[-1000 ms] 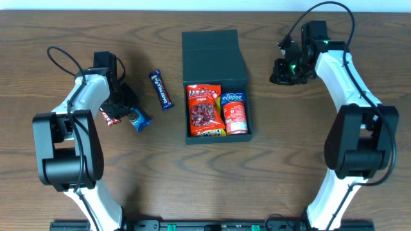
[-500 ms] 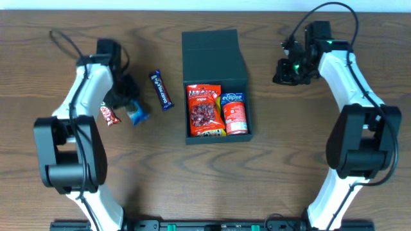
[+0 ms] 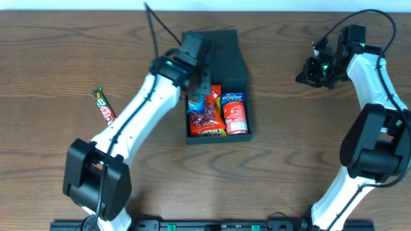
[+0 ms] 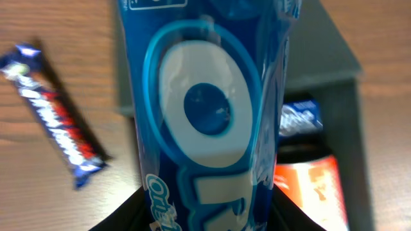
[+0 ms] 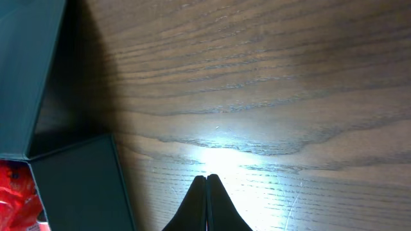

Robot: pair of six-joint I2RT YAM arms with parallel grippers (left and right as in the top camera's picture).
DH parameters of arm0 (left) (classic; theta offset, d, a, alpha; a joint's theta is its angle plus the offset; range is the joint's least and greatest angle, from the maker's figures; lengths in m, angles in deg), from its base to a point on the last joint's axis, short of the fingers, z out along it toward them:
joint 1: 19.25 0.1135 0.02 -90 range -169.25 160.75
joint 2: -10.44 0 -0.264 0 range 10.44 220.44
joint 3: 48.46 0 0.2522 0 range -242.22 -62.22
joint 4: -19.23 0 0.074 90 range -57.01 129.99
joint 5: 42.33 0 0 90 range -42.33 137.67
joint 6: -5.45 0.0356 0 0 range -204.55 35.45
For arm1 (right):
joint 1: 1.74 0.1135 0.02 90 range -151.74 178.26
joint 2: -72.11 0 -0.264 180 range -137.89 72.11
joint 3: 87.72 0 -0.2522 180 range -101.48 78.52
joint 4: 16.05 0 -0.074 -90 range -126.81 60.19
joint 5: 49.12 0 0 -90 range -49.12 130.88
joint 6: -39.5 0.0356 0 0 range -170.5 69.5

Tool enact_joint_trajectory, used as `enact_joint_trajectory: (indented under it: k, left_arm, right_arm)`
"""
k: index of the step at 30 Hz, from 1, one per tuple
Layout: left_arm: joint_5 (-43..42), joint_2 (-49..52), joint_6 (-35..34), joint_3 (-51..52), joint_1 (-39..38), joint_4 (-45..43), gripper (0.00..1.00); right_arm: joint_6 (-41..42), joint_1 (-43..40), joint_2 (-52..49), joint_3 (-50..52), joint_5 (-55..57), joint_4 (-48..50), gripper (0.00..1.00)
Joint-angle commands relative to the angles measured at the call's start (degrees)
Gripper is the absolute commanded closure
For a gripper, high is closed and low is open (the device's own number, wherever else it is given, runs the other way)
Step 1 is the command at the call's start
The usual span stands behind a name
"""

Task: Pack container
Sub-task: 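Lower the Oreo pack into the box's left side and release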

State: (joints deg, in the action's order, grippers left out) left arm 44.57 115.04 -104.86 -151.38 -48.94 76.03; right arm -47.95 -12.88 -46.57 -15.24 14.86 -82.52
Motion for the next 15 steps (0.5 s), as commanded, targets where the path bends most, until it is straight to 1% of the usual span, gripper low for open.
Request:
enact_joint_trajectory:
  k: [1, 3, 7, 9, 15]
  left_arm:
    - [0.0, 0.7, -3.2, -0.2, -1.2, 0.0, 0.94]
    - [-0.4, 1.5, -5.4, -0.2, -1.7, 0.7, 0.94]
    - [-3.9, 3.5, -10.4, -0.2, -1.8, 2.7, 0.94]
    - [-4.0, 3.8, -12.4, -0.2, -1.8, 3.9, 0.95]
    - [-2.3, 4.2, -13.2, -0.1, -1.8, 5.3, 0.94]
  right_arm:
    - [-0.1, -0.3, 0.1, -0.9, -1.4, -0.3, 0.99]
    - [-0.2, -0.3, 0.1, -0.9, -1.4, -0.5, 0.99]
    - [-1.8, -0.3, 0.1, -0.9, -1.4, -1.4, 0.98]
    - [-2.5, -0.3, 0.1, -0.9, -1.4, -2.0, 0.98]
    - [-2.7, -0.3, 0.1, -0.9, -1.2, -2.4, 0.99]
